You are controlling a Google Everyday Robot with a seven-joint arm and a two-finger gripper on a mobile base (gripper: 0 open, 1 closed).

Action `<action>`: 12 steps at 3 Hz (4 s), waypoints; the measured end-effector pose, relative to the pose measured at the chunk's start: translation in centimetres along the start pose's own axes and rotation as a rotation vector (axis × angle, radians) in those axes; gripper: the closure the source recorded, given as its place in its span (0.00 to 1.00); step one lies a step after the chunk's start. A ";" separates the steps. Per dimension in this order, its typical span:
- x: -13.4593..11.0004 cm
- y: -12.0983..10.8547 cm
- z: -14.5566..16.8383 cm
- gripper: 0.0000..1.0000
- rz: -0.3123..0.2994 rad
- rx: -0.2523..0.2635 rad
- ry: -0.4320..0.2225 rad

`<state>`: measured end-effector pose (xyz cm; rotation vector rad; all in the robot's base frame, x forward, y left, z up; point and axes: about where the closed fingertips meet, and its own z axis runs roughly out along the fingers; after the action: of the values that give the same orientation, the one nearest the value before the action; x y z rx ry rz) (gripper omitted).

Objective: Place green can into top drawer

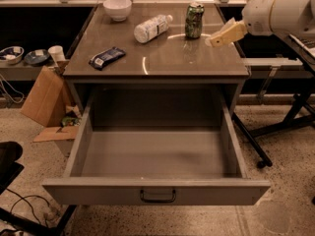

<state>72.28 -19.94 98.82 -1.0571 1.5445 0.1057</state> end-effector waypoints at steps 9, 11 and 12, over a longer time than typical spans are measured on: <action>7.2 -11.2 22.4 0.00 0.545 0.346 -0.219; 8.3 -10.9 22.5 0.40 0.516 0.358 -0.184; 8.3 -10.9 22.5 0.63 0.516 0.358 -0.184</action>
Offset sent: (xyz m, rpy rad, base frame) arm 0.1178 0.0271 -0.0207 0.1608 0.0449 -0.0687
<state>97.12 -17.38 90.57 -0.3444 1.5627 0.2623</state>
